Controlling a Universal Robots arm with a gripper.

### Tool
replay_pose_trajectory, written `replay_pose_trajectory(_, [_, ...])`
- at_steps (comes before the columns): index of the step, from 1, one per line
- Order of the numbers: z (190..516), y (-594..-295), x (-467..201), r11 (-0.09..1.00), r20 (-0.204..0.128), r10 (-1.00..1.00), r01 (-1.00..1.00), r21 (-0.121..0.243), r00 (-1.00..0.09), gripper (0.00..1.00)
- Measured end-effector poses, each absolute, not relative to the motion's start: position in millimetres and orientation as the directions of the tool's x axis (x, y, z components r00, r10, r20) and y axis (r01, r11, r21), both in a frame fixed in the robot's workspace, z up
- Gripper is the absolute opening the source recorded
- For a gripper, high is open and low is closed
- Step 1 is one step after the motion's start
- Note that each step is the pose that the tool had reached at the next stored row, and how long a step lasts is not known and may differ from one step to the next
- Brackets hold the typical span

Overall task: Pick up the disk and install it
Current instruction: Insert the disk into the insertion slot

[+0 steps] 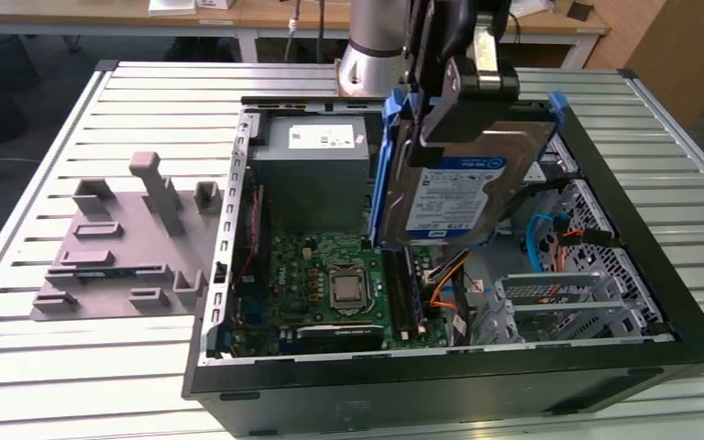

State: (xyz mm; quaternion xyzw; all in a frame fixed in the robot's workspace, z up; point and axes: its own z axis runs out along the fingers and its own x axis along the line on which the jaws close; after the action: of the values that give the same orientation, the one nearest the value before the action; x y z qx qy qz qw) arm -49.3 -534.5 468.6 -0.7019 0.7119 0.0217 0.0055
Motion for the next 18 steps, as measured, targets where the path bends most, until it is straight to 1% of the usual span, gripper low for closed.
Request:
replay_pose_trajectory(14, [464, -542, -34, 0.020, -0.038, -0.999, -1.000, 0.023, -0.021, 0.36])
replay_pose_trajectory(18, [462, -549, -31, 0.021, -0.038, -0.999, -1.000, 0.023, -0.022, 0.36])
